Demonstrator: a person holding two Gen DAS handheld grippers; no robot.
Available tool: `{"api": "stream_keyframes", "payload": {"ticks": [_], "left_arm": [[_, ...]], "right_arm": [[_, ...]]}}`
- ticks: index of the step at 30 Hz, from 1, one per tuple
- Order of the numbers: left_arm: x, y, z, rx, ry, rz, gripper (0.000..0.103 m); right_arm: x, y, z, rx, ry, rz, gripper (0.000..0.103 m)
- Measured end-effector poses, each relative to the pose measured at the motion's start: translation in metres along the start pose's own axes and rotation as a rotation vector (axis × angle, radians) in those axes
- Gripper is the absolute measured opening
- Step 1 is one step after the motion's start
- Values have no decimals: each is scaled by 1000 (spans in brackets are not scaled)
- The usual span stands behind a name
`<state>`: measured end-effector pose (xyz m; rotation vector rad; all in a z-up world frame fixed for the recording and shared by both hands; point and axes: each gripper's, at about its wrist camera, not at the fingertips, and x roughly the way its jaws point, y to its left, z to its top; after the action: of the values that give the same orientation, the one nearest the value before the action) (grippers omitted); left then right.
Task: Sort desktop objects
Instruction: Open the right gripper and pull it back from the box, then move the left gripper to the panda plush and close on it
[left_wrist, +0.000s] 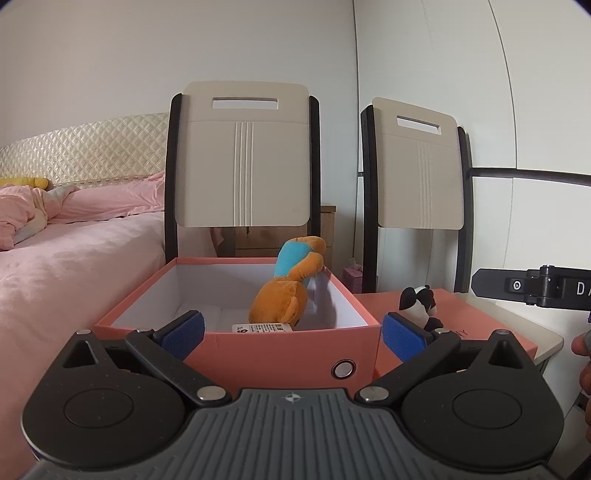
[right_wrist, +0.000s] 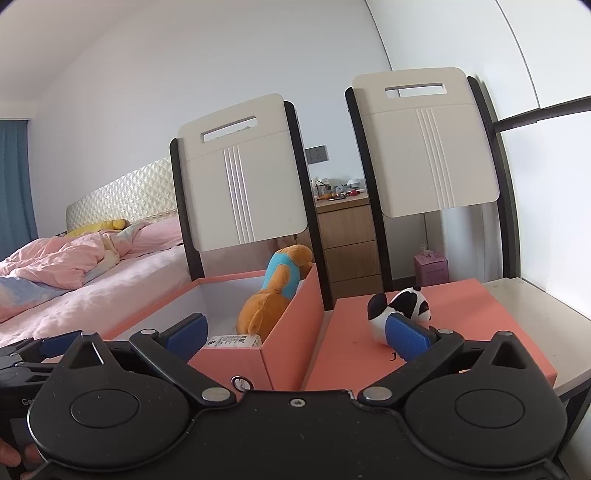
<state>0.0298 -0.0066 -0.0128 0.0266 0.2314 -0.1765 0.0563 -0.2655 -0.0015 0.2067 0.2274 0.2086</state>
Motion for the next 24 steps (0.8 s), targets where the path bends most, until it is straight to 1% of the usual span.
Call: {"api": "stream_keyframes", "payload": {"ticks": [6, 11, 15, 20, 24], "left_arm": [[1, -6, -4, 9, -3, -24, 103], [0, -20, -11, 30, -13, -80, 103], [-4, -34, -10, 41, -49, -128, 103], [-2, -52, -5, 17, -109, -110, 103], [14, -78, 1, 27, -123, -122, 103]], "right_arm": [[-6, -3, -2, 5, -10, -10, 102], [-16, -11, -5, 24, -26, -41, 102], [-29, -19, -9, 37, -41, -80, 102], [-51, -35, -12, 73, -80, -122, 102], [-67, -50, -11, 98, -109, -134, 102]]}}
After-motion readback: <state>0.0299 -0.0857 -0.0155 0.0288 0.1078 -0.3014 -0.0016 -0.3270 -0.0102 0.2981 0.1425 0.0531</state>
